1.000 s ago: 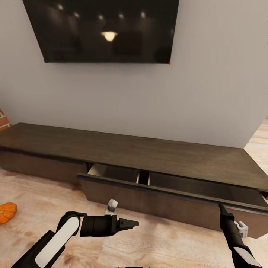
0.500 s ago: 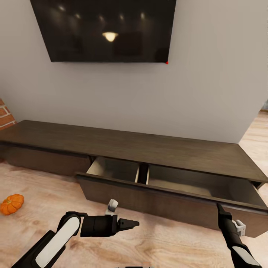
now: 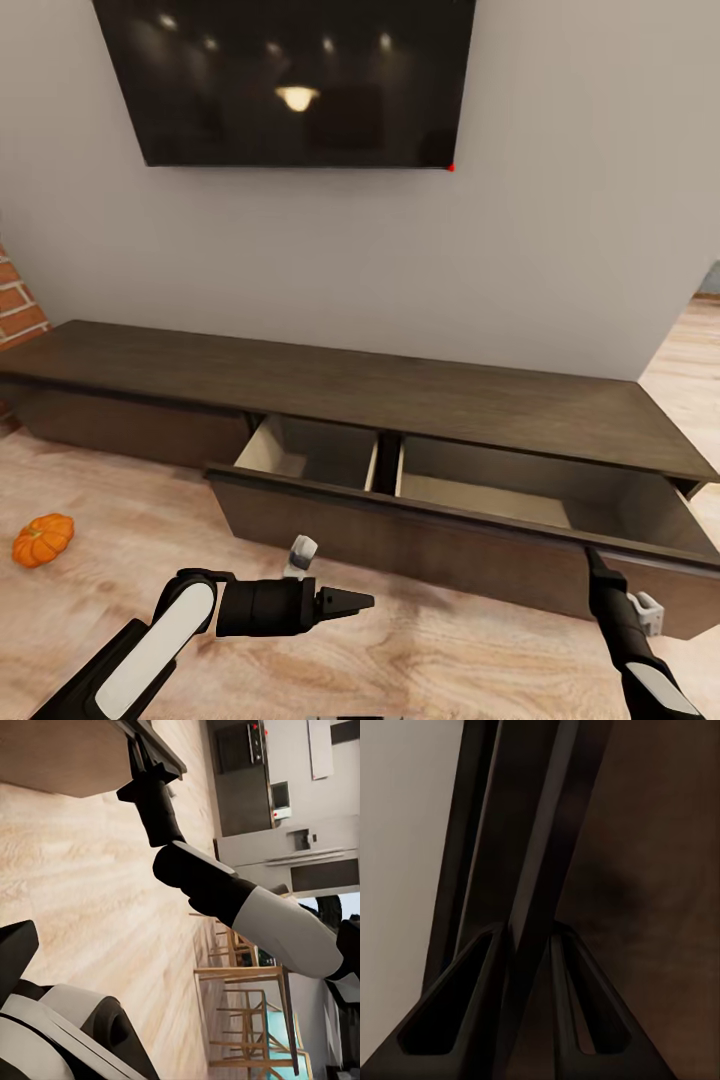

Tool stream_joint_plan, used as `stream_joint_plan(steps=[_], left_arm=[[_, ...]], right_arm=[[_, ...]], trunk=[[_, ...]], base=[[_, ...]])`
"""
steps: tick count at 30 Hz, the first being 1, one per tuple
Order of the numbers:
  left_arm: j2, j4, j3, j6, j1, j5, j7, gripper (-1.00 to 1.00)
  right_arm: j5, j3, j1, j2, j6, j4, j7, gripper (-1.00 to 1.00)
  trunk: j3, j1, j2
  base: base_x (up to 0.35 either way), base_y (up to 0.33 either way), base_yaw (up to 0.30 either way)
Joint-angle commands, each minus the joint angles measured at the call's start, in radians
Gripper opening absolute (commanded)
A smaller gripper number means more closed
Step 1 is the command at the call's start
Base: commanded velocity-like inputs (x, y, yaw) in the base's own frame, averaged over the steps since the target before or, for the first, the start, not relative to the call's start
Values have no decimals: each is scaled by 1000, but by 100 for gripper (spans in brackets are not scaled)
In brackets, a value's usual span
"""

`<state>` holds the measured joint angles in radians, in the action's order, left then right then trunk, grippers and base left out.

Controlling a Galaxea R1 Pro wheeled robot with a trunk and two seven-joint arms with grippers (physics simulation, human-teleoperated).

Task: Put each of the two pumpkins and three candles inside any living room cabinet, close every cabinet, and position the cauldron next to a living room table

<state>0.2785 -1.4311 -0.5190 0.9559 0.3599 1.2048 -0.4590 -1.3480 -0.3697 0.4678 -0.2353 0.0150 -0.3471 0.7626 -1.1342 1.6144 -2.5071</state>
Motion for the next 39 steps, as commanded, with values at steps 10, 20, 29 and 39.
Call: stream_joint_plan(steps=[10,20,29,39], left_arm=[[1,0,-1,1,1,-2,-4,100],[1,0,-1,1,1,-2,-4,100],[1,0,-1,1,1,-2,-4,100],[1,0,-1,1,1,-2,-4,100]], right_arm=[[-17,-8,0,-1,-4,16,6,-100],[-17,-8,0,-1,-4,16,6,-100],[-17,-9,0,-1,-5,16,7,-100],[-18,-9,0,-2,-6,17,7,-100]], trunk=[[-1,0,0],[-1,0,0],[-1,0,0],[-1,0,0]], base=[[-92,56,0],[-71,13,0],[-45,0,0],[-11,0,0]])
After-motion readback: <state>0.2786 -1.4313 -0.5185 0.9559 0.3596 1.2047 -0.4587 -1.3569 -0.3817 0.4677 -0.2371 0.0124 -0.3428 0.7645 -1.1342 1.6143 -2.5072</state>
